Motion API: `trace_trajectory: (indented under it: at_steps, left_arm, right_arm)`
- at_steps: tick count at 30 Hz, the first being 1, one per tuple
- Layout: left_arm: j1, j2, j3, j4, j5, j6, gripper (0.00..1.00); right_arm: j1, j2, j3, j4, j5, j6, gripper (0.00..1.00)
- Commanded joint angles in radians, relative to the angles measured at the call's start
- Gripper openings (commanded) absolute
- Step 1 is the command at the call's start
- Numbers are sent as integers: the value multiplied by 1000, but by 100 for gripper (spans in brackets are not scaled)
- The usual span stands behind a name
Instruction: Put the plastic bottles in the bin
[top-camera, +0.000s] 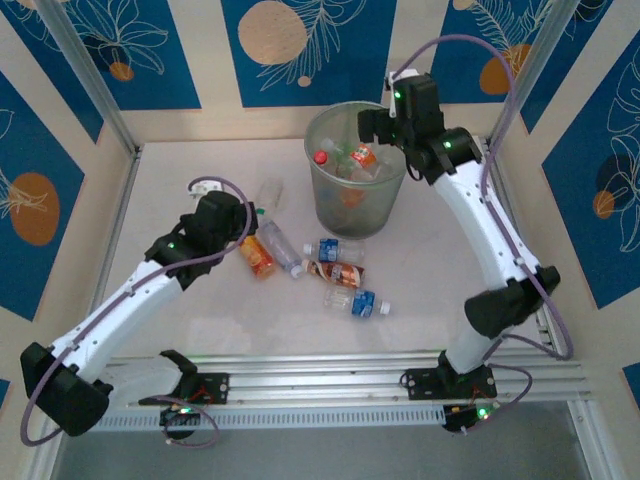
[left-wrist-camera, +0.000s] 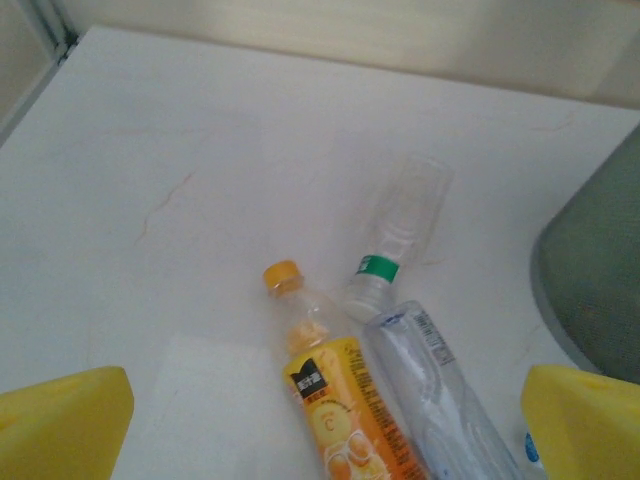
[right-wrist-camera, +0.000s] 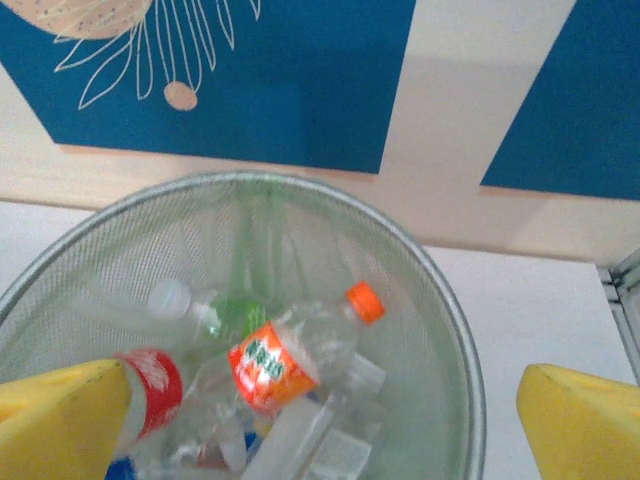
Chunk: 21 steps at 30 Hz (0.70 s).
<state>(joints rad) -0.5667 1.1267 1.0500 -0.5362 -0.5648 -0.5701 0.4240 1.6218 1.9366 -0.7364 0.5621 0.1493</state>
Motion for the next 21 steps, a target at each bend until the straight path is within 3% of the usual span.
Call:
trace_trajectory:
  at_steps: [1, 10, 17, 21]
  left_arm:
    - [35, 15, -2, -41, 68, -81, 100]
    - [80, 144, -53, 6, 158, -159, 100]
    - [153, 261, -73, 91, 290, -206, 100]
    - [181, 335, -56, 99, 305, -220, 100]
  right_arm:
    - [16, -103, -113, -22, 12, 79, 99]
    - [18, -350, -458, -10, 27, 254, 99]
    - [18, -452, -554, -77, 56, 316, 99]
    - [19, -492, -600, -95, 44, 352, 99]
